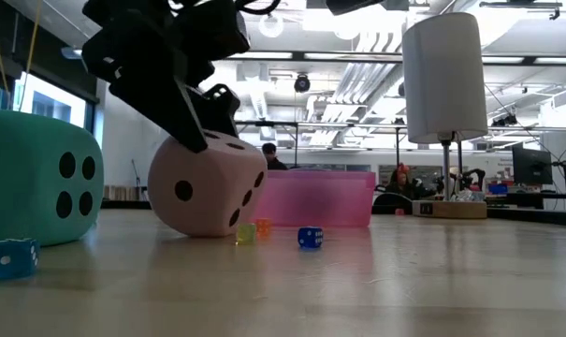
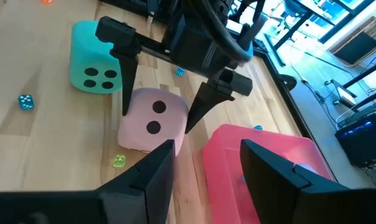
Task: Pick & Place Dice
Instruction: Put the large pink die into the red bin
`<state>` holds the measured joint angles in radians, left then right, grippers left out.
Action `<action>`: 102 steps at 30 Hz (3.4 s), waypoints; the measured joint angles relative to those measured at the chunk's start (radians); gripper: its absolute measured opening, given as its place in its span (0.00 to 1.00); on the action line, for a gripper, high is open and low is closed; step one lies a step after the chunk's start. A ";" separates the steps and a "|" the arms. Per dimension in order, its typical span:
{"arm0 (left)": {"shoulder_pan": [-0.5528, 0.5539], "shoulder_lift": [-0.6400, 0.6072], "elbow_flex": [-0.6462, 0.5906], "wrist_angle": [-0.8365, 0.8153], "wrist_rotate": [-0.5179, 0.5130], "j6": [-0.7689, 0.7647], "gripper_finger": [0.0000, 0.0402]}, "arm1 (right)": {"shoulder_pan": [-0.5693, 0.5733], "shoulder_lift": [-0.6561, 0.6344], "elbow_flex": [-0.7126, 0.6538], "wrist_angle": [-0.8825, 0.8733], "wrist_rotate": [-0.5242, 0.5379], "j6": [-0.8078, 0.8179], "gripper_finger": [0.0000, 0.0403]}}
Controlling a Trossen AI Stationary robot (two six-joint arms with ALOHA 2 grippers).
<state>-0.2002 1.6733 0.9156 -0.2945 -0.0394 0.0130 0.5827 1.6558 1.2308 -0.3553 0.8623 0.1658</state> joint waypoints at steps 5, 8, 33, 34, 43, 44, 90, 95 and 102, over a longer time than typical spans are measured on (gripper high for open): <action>-0.005 -0.001 -0.011 0.013 -0.012 -0.050 0.96 | 0.000 0.000 0.000 0.000 -0.002 0.014 0.43; -0.004 -0.002 -0.018 0.017 -0.016 -0.089 0.92 | 0.000 0.000 0.000 0.000 -0.002 0.014 0.43; -0.003 -0.002 -0.022 0.022 -0.018 -0.088 0.81 | 0.000 0.000 0.000 0.000 -0.002 0.006 0.43; -0.004 -0.002 -0.022 0.022 -0.020 -0.090 0.82 | 0.000 0.000 0.000 0.000 -0.002 0.006 0.43; -0.025 -0.002 -0.022 0.021 -0.040 -0.093 0.75 | 0.000 0.000 0.000 0.000 -0.002 0.008 0.43; -0.025 -0.002 -0.022 0.021 -0.042 -0.093 0.75 | 0.000 0.000 0.000 0.000 -0.002 0.010 0.43; -0.027 -0.350 -0.037 -0.133 -0.178 0.096 0.04 | -0.009 0.000 0.000 0.009 -0.002 -0.005 0.43; -0.049 -0.350 -0.037 -0.124 -0.245 0.137 0.20 | -0.009 0.000 0.000 0.008 -0.002 -0.005 0.43; -0.042 -0.348 -0.037 -0.109 -0.247 0.119 0.49 | -0.009 0.000 0.000 0.008 -0.015 -0.002 0.43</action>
<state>-0.2420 1.3258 0.8788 -0.4033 -0.2869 0.1324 0.5739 1.6558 1.2312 -0.3477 0.8470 0.1642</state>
